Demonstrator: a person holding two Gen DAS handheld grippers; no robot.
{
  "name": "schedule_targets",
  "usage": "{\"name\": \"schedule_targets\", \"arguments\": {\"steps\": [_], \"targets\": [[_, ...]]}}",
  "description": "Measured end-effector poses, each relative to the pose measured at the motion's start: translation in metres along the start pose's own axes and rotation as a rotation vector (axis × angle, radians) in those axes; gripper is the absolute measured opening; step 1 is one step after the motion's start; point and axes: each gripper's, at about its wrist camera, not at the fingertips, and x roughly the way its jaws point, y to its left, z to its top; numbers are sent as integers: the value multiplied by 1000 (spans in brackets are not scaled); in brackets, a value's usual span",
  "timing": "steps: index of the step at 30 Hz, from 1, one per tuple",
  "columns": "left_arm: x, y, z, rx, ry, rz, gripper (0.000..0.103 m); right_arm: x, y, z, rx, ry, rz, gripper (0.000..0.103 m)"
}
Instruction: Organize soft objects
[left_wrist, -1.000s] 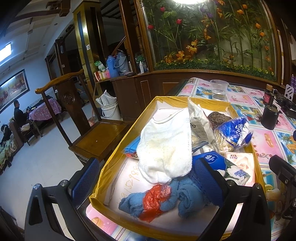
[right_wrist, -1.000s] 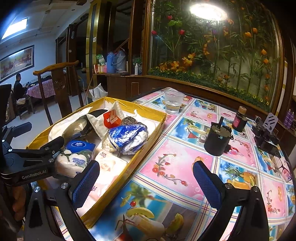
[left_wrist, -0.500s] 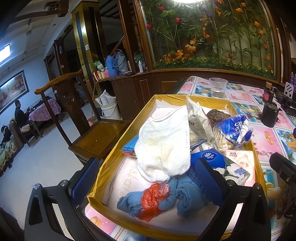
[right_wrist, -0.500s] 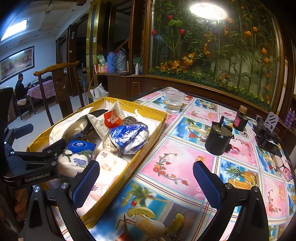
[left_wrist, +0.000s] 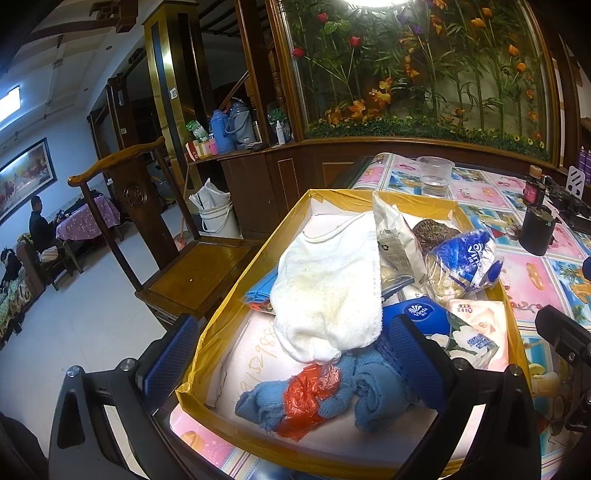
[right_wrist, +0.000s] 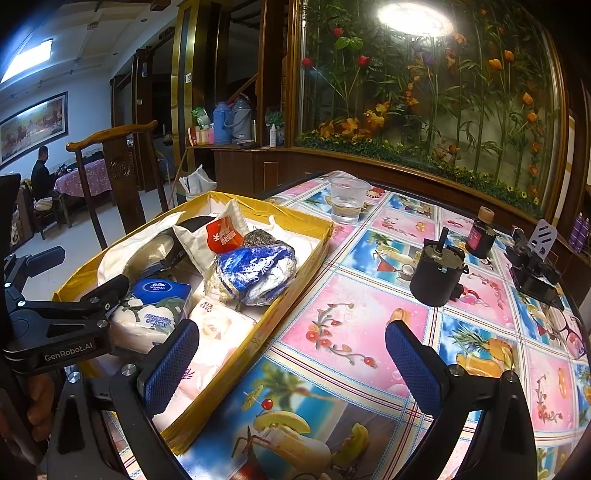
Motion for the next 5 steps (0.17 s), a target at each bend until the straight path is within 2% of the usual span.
{"name": "schedule_targets", "arguments": {"steps": [2, 5], "targets": [[-2, 4, -1, -15, -13, -19, 103, 0, 0, 0, 1, 0, 1, 102], [-5, 7, -1, -21, -35, -6, 103, 0, -1, 0, 4, 0, 1, 102]]}}
